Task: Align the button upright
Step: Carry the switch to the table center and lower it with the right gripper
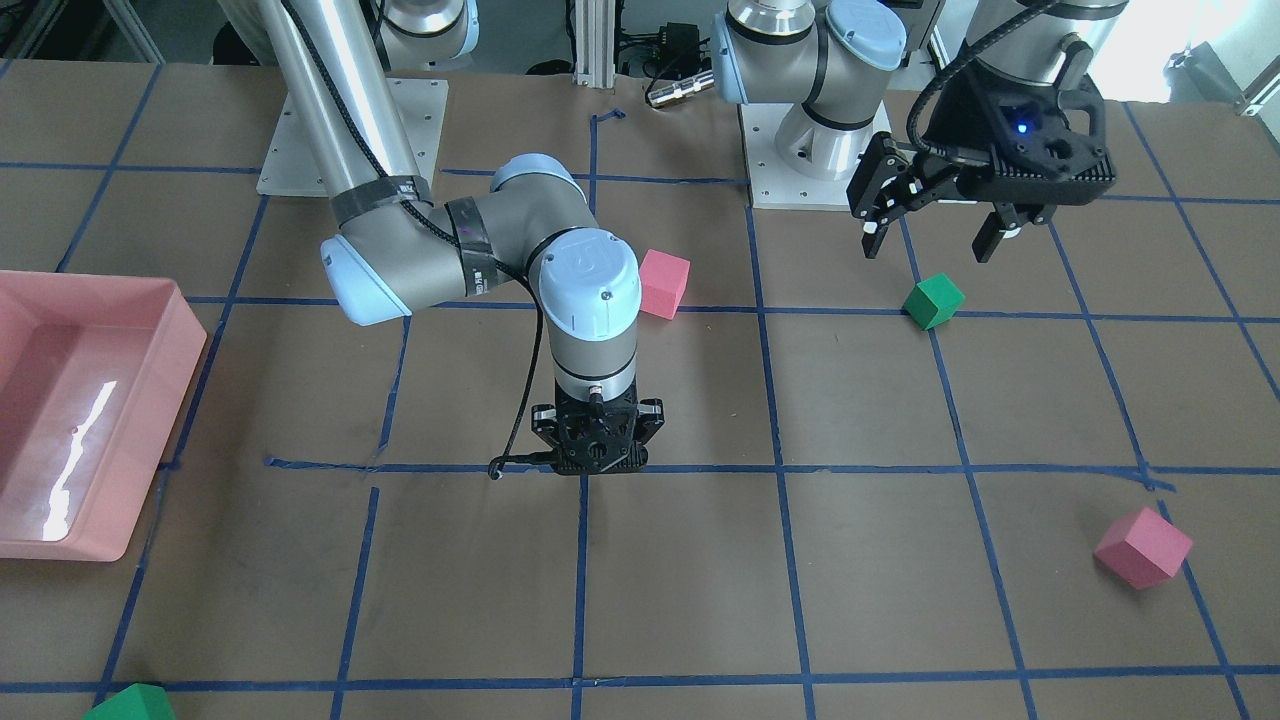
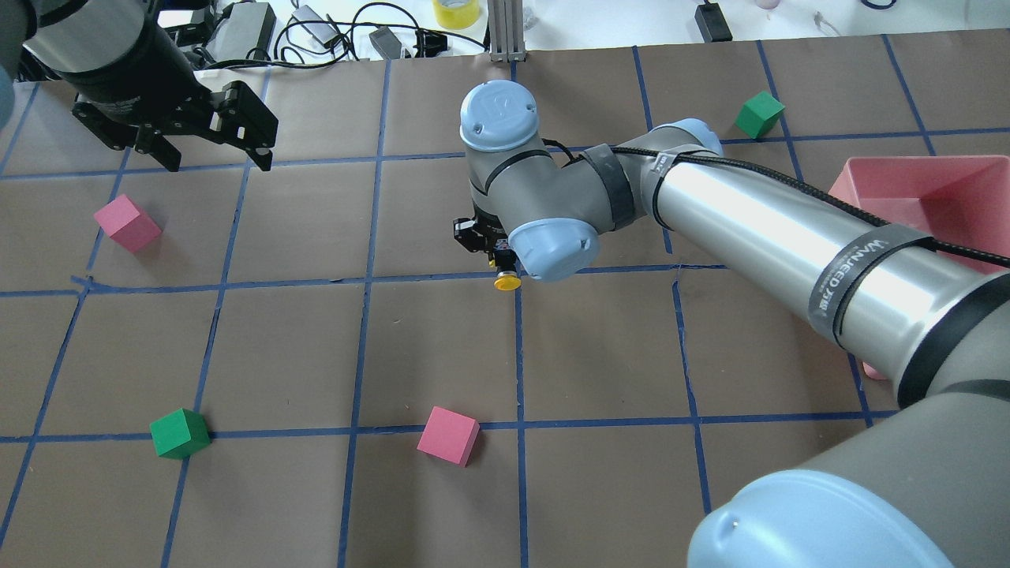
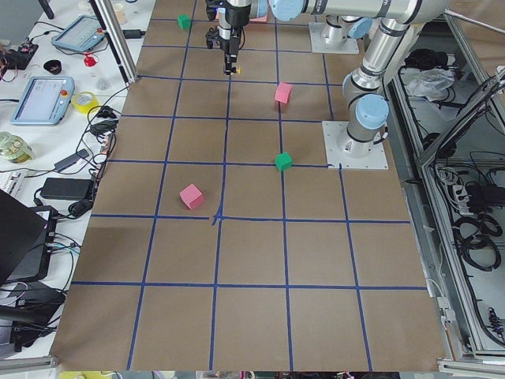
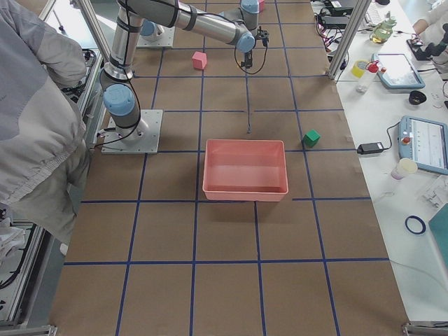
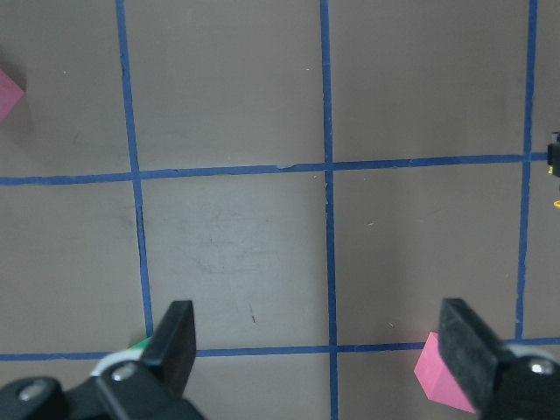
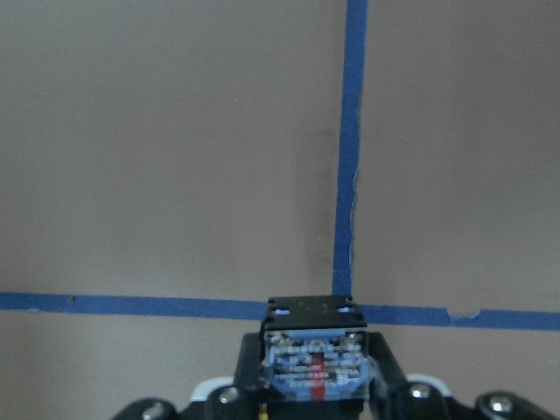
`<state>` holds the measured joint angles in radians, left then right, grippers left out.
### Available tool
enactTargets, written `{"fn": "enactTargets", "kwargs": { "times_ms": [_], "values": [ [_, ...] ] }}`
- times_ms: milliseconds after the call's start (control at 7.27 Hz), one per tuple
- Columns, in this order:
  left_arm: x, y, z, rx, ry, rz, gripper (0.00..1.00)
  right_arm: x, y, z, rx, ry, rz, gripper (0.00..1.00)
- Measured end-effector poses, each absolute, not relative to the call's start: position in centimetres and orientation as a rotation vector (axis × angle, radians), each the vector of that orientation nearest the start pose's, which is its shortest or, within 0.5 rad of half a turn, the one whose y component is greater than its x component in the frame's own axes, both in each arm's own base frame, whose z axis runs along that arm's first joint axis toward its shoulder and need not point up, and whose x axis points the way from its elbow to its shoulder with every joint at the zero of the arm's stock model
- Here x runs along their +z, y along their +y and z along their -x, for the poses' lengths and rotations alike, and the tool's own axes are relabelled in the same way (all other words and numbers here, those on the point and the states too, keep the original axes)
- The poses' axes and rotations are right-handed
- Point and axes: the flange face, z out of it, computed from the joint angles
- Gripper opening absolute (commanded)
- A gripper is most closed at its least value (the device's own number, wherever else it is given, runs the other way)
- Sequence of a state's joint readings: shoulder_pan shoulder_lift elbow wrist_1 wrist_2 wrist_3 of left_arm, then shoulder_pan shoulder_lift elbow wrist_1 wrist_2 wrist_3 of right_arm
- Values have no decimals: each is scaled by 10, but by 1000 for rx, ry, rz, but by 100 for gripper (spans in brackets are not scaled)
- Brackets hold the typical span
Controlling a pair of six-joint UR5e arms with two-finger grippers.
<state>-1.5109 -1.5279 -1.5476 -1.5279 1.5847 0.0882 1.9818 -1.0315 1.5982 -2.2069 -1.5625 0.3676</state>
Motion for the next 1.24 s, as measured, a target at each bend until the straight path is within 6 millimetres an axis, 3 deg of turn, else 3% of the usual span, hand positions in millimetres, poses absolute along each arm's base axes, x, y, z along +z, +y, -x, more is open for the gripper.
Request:
{"fn": "enactTargets", "kwargs": {
  "times_ms": [413, 1238],
  "values": [
    [525, -490, 103, -168, 3115, -45, 100, 207, -547, -396, -107, 3096, 87, 0],
    [529, -495, 103, -216, 3111, -41, 100, 193, -538, -392, -105, 3107, 155, 0]
  ]
}}
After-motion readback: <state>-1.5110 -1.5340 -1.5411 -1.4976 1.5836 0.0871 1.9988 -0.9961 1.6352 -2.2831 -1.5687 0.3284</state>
